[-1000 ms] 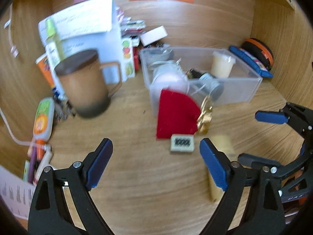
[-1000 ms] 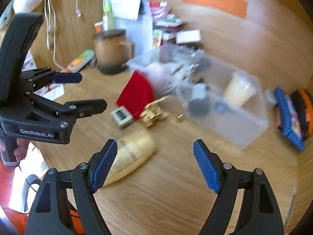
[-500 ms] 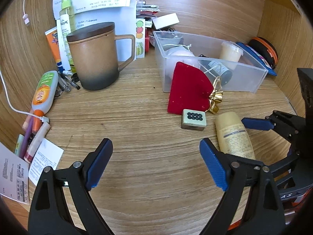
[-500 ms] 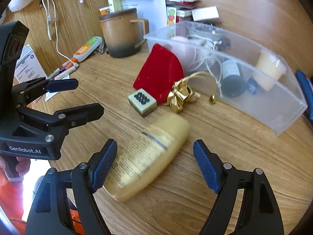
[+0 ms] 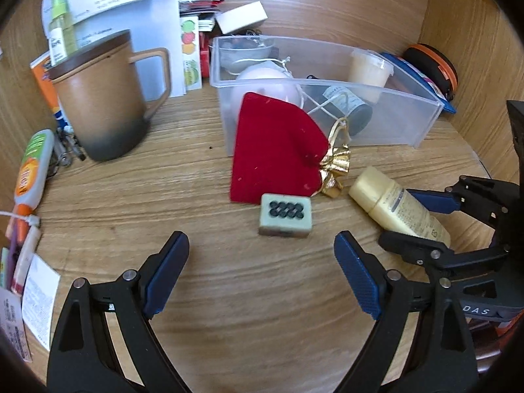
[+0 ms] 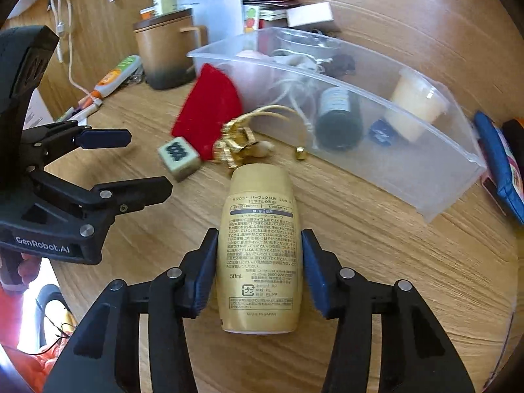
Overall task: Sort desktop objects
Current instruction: 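Move both grippers back toward the cream tube on the desk, then grasp the gold cream tube with the right gripper while the left gripper grasps the dotted block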
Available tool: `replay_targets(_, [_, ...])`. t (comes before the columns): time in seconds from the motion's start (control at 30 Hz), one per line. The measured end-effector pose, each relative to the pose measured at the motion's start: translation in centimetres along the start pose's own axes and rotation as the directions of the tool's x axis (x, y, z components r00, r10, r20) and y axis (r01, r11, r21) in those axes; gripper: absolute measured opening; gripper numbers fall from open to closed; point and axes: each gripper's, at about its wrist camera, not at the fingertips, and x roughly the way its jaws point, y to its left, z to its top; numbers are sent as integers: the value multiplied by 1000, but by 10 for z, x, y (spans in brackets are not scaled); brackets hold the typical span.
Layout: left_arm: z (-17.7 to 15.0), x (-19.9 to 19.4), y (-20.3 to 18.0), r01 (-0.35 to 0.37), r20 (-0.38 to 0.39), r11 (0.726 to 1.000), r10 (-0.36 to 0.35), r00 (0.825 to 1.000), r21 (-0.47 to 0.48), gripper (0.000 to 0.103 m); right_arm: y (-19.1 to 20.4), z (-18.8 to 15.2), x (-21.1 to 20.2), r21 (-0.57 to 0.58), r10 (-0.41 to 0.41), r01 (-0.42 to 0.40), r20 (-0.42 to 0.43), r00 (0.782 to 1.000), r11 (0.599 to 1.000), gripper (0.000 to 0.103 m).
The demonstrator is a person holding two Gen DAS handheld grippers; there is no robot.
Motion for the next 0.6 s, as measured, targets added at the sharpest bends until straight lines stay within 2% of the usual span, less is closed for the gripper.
replay_targets(0.07, [3,4,-3,0,-10,1000,0,1000,4,86,-7,-2,-1,8,-2,2,1,1000,1000,46])
replay_targets(0.1, [4,5,-5,-6,-10,1000,6,1000,12,79,-11,-3,-2,12,-5,5,2,1000,1000,46])
replay_targets(0.37, [13,16,-13,-46,-35,998,47,998,32,65,-23,-2,-5,35,17,-18,17,1000,999,46])
replay_targets(0.47, [14,16,-18,-44,-33,997,46,998,61,55,-23,-2,-9,32,28,-29,36,999,999,46])
replay_targets(0.53, [15,17,-20,-32,-29,997,35,999,73,42,-23,0,-12,34,37,-38,46,998,999,46])
replay_targets(0.6, [14,17,-23,-27,-22,995,29,999,91,38,-24,1,-16,34,39,-40,56,998,999,46])
